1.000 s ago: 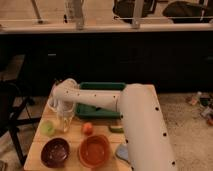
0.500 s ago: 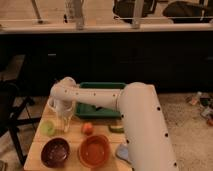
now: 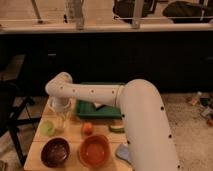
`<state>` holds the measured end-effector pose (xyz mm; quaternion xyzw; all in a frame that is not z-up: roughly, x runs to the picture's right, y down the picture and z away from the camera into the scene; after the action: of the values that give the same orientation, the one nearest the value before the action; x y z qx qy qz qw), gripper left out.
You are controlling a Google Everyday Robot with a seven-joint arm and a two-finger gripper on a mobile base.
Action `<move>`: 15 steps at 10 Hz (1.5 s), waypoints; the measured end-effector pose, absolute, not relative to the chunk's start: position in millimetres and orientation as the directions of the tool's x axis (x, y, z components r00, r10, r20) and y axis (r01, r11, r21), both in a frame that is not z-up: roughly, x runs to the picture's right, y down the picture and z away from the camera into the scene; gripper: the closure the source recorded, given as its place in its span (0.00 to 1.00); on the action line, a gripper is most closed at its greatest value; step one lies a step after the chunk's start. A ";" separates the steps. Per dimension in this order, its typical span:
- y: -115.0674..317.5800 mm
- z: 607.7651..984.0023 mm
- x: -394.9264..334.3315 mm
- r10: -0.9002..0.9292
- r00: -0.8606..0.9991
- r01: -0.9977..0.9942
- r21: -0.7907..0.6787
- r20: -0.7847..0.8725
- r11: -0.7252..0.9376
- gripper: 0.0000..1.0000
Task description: Place banana in purple bowl
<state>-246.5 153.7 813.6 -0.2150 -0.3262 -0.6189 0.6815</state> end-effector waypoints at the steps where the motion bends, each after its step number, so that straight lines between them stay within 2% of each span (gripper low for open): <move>1: 149.9 809.5 -247.9 -0.710 0.016 0.985 0.113 0.704 0.134 1.00; 9: 147.4 756.5 -249.9 -0.699 -0.011 0.997 0.060 0.715 0.046 1.00; 15: 171.8 711.5 -250.8 -0.661 -0.012 1.000 0.026 0.750 0.012 1.00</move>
<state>-250.8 171.8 711.5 -0.2808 -0.3013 -0.6444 0.6443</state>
